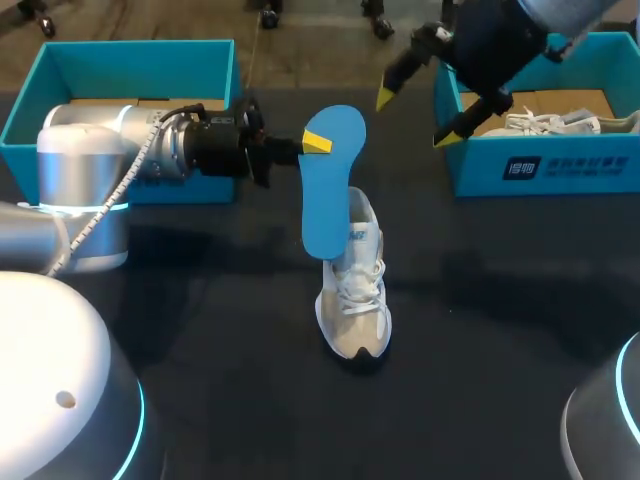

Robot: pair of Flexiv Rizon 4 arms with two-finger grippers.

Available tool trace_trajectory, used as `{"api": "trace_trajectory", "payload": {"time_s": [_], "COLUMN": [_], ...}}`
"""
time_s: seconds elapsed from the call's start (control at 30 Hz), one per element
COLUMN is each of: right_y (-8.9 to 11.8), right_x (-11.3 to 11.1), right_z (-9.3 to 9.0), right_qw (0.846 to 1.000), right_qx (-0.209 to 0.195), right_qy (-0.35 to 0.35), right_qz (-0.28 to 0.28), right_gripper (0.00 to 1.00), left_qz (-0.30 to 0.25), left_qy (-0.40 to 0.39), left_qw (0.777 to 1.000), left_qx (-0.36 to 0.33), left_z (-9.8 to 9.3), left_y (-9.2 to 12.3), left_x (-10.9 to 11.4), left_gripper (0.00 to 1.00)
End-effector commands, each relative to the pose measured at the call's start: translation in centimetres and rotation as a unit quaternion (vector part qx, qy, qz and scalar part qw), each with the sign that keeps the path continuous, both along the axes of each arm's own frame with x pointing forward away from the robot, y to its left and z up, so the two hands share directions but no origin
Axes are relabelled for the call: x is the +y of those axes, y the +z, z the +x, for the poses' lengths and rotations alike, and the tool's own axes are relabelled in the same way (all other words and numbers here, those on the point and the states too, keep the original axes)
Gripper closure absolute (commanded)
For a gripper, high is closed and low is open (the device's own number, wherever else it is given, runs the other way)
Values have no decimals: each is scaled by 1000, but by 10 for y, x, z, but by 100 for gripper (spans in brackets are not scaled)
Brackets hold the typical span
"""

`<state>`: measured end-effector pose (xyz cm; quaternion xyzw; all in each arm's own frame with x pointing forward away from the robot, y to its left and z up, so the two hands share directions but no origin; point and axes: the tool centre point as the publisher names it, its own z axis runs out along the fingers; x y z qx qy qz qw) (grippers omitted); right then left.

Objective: Take the shoe out of the shoebox, open the shoe tongue, remove and reinsert the insole, then place the shoe into the shoebox

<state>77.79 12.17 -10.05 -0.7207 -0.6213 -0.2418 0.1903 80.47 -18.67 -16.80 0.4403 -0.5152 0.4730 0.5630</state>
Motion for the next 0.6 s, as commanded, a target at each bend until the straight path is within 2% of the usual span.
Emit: {"api": "trace_trajectory", "payload": {"time_s": [0.03, 0.37, 0.6], "right_y": [-9, -25, -39], "right_x": [-6, -10, -12], "right_z": [-5, -1, 1], "right_qw": [983, 968, 952], "right_qx": [-33, -52, -64], "right_qy": [4, 20, 19], "right_qz": [178, 243, 300], "right_gripper": [0, 0, 0], "left_qz": [1, 1, 1], "left_qy": [1, 1, 1], "left_qw": [1000, 1000, 1000], "left_qx": [0, 0, 0], "left_z": [0, 0, 0], "left_y": [0, 0, 0], "left_x": [0, 0, 0], "left_gripper": [100, 100, 100]}}
